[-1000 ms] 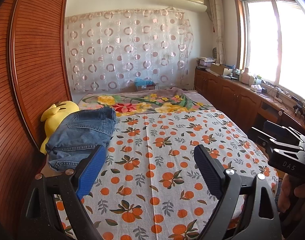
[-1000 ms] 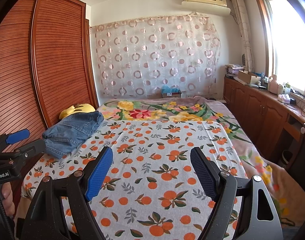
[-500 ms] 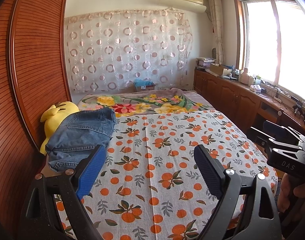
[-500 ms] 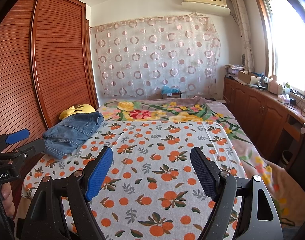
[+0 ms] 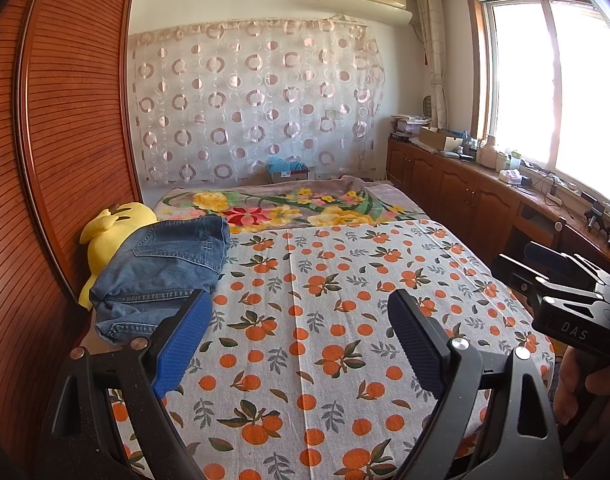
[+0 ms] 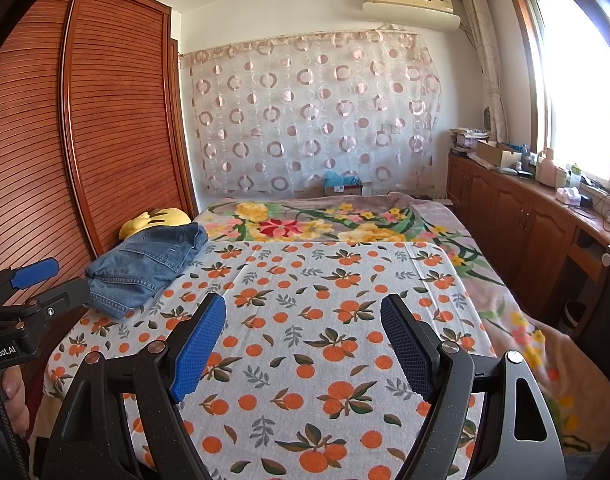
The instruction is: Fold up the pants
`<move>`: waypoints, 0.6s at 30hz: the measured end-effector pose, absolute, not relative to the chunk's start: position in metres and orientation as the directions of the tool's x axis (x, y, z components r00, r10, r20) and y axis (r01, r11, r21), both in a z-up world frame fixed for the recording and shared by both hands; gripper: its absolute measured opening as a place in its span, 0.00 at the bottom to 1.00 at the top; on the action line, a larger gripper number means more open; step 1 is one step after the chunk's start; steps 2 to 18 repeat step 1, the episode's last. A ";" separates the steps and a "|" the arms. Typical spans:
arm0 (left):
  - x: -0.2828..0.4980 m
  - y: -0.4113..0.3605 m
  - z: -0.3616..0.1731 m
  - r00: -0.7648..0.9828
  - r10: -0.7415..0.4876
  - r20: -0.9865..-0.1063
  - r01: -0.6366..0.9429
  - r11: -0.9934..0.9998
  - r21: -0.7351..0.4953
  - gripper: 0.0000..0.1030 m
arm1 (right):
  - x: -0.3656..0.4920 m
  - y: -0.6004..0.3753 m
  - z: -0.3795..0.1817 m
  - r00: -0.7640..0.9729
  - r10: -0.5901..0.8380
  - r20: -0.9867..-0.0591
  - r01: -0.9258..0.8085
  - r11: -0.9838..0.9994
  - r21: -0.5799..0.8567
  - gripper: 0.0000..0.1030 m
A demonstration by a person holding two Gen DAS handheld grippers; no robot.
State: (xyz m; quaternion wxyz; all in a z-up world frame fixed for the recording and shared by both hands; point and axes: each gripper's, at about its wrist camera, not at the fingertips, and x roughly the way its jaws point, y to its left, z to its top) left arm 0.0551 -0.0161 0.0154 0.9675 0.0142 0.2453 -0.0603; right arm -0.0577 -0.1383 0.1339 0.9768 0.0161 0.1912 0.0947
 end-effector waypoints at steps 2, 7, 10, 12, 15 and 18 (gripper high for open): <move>0.056 -0.017 0.016 0.872 -0.110 -0.476 0.124 0.992 -0.002 0.87 | -0.057 -0.138 0.134 0.909 0.191 -0.371 -0.179 0.982 0.067 0.79; 0.056 -0.017 0.016 0.872 -0.110 -0.476 0.124 0.992 -0.002 0.87 | -0.057 -0.138 0.134 0.909 0.191 -0.371 -0.179 0.982 0.067 0.79; 0.056 -0.017 0.016 0.872 -0.110 -0.476 0.124 0.992 -0.002 0.87 | -0.057 -0.138 0.134 0.909 0.191 -0.371 -0.179 0.982 0.067 0.79; 0.056 -0.017 0.016 0.872 -0.110 -0.476 0.124 0.992 -0.002 0.87 | -0.057 -0.138 0.134 0.909 0.191 -0.371 -0.179 0.982 0.067 0.79; 0.056 -0.017 0.016 0.872 -0.110 -0.476 0.124 0.992 -0.002 0.87 | -0.057 -0.138 0.134 0.909 0.191 -0.371 -0.179 0.982 0.067 0.79; 0.056 -0.017 0.016 0.872 -0.110 -0.476 0.124 0.992 -0.002 0.87 | -0.057 -0.138 0.134 0.909 0.191 -0.371 -0.179 0.982 0.067 0.79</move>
